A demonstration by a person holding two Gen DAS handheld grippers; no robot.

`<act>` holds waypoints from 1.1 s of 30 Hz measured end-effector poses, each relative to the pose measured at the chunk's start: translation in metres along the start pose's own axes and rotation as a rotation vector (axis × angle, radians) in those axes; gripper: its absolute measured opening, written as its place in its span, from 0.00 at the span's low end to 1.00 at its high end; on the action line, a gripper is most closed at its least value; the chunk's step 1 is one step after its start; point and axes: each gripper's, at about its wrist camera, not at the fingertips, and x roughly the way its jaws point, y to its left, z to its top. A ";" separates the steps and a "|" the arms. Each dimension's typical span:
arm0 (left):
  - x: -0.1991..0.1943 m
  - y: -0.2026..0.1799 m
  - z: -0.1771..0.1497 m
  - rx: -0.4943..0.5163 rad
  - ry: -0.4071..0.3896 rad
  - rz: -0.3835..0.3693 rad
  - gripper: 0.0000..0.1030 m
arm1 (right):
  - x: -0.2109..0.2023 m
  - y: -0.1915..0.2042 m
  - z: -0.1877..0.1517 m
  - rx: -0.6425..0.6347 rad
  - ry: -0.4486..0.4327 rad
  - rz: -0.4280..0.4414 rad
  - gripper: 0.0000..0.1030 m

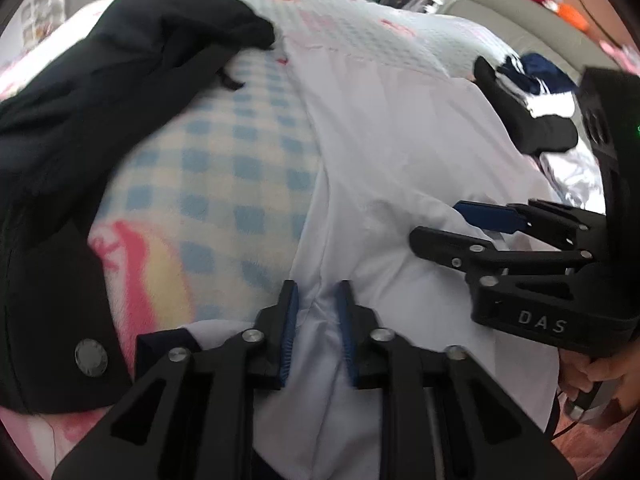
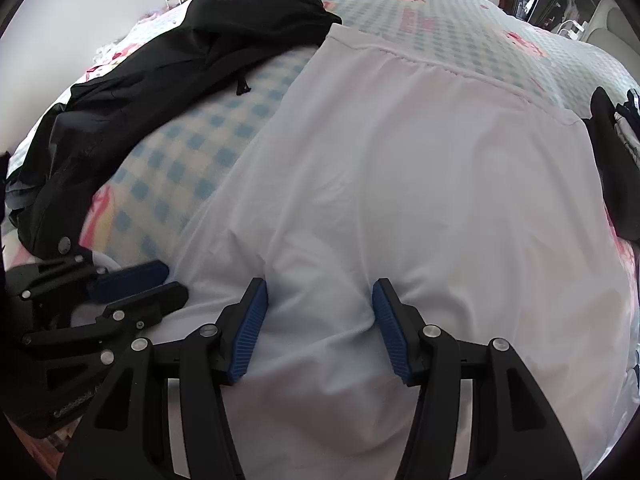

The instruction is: Fold clothes

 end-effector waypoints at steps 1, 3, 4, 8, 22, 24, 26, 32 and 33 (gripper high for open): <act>-0.001 0.002 0.001 -0.014 -0.005 0.009 0.08 | -0.001 0.001 0.001 -0.001 -0.005 0.002 0.54; -0.002 0.007 0.002 -0.041 -0.015 0.027 0.08 | -0.004 0.003 0.002 -0.005 -0.026 0.012 0.53; -0.003 0.008 0.002 -0.048 -0.021 0.042 0.08 | -0.006 0.005 0.003 -0.008 -0.041 0.019 0.53; -0.007 0.019 0.001 -0.094 -0.037 0.066 0.08 | -0.015 0.009 0.006 -0.013 -0.116 0.040 0.53; -0.022 0.063 -0.003 -0.343 -0.061 -0.199 0.11 | -0.026 -0.045 -0.015 0.168 -0.113 0.030 0.52; -0.032 0.067 -0.004 -0.358 -0.087 -0.190 0.11 | -0.031 -0.054 -0.021 0.199 -0.121 0.052 0.52; -0.042 0.068 -0.007 -0.349 -0.102 -0.183 0.12 | -0.039 -0.055 -0.023 0.200 -0.125 0.069 0.53; -0.065 0.080 -0.016 -0.365 -0.131 -0.090 0.22 | -0.047 -0.010 -0.020 0.022 -0.130 0.125 0.53; -0.072 0.082 -0.021 -0.375 -0.145 -0.082 0.24 | -0.045 -0.002 -0.021 0.005 -0.128 0.128 0.53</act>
